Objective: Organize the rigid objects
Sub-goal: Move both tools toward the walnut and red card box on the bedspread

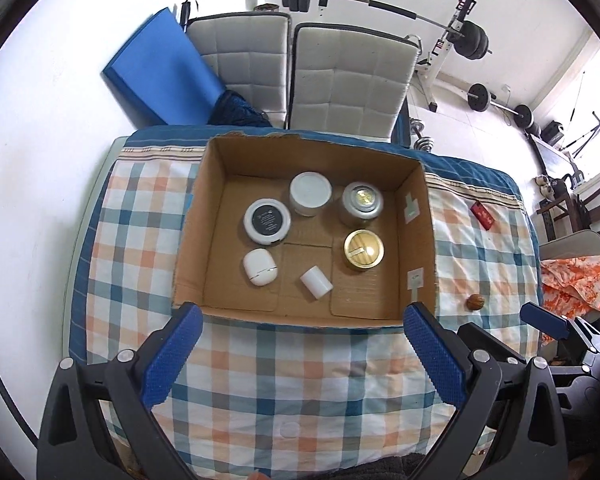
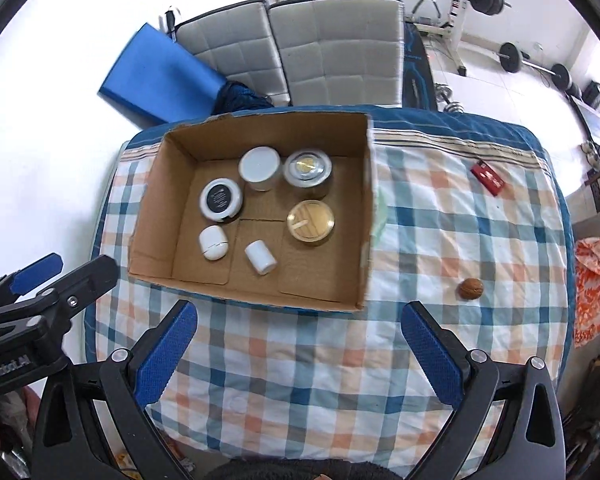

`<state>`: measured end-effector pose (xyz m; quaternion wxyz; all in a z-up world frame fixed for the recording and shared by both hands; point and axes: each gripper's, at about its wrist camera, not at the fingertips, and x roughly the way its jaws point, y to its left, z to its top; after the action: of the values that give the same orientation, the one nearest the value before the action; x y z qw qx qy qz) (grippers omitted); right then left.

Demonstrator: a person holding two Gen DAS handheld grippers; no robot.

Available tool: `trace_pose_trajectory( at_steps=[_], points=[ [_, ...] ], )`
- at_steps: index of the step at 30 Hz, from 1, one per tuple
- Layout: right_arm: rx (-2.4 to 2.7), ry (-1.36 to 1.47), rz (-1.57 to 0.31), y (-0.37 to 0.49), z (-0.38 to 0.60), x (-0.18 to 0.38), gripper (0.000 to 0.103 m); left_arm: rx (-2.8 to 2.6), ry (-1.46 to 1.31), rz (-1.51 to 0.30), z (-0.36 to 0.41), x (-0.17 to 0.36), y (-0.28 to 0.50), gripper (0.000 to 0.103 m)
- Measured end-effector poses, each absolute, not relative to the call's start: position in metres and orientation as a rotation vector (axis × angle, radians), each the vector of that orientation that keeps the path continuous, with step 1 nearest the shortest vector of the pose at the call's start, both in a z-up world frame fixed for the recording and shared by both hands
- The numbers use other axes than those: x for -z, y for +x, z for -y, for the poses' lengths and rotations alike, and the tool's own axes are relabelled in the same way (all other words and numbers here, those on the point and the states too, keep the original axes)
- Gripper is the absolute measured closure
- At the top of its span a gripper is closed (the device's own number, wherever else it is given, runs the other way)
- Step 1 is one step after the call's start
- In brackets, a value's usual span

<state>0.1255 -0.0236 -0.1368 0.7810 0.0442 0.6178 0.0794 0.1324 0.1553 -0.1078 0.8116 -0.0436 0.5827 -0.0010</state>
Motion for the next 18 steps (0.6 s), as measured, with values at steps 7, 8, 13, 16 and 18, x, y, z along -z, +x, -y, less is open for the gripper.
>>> trace_pose_trajectory(
  at_steps=[7, 8, 13, 16, 18],
  points=[
    [0.004, 0.189, -1.382, 0.126, 0.124, 0.176, 0.0, 0.096, -0.065, -1.288, -0.073, 0.145, 0.147, 0.0],
    [0.035, 0.2, -1.387, 0.128, 0.141, 0.184, 0.0, 0.104, -0.058, -1.295, -0.06, 0.154, 0.151, 0.0],
    [0.149, 0.257, -1.441, 0.143, 0.21, 0.238, 0.0, 0.069, 0.002, -1.346, -0.004, 0.213, 0.177, 0.0],
    [0.174, 0.285, -1.501, 0.157, 0.236, 0.282, 0.003, 0.036, 0.021, -1.379, 0.015, 0.245, 0.192, 0.0],
    [0.168, 0.299, -1.541, 0.164, 0.243, 0.31, 0.011, 0.015, 0.039, -1.394, 0.024, 0.259, 0.198, 0.0]
  ],
)
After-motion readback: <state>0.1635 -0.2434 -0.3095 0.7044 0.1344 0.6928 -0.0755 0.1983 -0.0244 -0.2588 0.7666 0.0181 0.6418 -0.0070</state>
